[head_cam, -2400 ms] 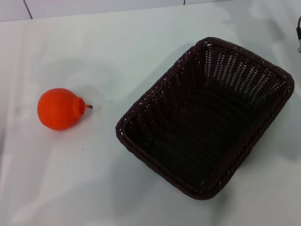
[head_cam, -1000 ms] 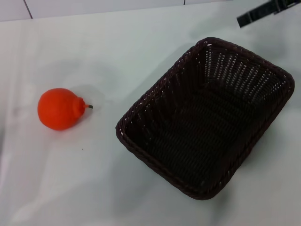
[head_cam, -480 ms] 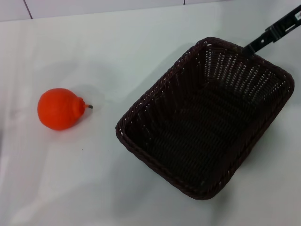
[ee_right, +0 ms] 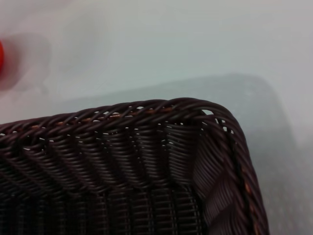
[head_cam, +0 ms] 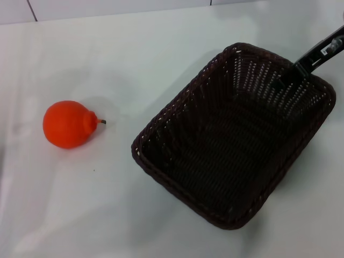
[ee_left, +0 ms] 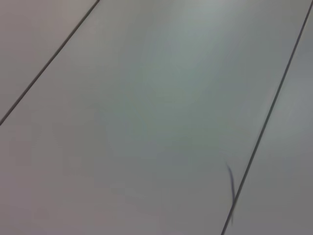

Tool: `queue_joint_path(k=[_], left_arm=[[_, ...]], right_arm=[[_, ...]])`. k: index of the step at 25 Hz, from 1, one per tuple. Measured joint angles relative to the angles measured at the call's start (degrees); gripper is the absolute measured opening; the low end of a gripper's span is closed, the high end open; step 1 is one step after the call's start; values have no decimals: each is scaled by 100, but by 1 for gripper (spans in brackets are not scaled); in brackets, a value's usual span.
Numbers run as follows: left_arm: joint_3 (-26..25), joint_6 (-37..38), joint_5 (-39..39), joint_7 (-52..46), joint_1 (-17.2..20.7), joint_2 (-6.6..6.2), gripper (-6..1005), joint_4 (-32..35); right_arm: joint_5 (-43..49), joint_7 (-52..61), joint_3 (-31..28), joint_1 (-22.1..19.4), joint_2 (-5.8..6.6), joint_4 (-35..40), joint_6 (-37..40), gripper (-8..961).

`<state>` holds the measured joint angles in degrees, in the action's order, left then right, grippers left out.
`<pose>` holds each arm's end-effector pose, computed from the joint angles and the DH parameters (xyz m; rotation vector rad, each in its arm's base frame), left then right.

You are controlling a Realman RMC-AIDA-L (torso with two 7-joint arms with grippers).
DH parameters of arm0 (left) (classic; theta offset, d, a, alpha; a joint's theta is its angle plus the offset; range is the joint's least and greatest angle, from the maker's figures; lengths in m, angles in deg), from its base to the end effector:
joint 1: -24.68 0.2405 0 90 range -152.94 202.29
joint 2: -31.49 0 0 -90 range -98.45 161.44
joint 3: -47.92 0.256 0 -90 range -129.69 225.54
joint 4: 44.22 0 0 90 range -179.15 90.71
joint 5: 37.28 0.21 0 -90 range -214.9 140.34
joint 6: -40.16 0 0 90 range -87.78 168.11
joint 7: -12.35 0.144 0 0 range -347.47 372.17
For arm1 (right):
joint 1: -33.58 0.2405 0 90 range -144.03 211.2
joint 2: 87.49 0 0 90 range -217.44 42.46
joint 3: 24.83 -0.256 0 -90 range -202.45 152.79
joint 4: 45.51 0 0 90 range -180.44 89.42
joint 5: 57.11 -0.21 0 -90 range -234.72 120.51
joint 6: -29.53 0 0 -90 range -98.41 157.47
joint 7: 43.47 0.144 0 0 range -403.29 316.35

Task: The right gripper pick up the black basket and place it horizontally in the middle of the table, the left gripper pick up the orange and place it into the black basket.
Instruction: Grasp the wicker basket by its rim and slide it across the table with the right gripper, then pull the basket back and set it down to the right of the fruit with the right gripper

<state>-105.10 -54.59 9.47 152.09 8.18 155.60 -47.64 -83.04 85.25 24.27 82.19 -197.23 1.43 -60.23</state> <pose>-0.3421 0.2505 0.0312 -1.2063 -0.6674 -1.2604 0.2386 0.4079 0.0691 1.1452 2.5759 0.4496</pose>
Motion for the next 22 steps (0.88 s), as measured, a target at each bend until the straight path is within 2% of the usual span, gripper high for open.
queue_joint_path(k=[10, 16, 18, 19, 22], left_arm=[[0, 56, 0, -8, -46, 0, 933, 0], [-9, 64, 0, -40, -13, 9, 934, 6], [-17, 64, 0, -85, -1, 7, 934, -1], [-20, 63, 0, -99, 2, 4, 934, -4], [-27, 69, 0, -116, 6, 0, 934, -17]], right_arm=[[-12, 1, -15, -44, -11, -22, -61, 317], [-83, -153, -386, -57, 16, -66, -391, 232], [-307, -262, -839, -111, 89, -68, -748, 204], [-307, -262, -839, -111, 89, -68, -748, 204], [-661, -205, -1342, -221, 188, -112, -946, 205]])
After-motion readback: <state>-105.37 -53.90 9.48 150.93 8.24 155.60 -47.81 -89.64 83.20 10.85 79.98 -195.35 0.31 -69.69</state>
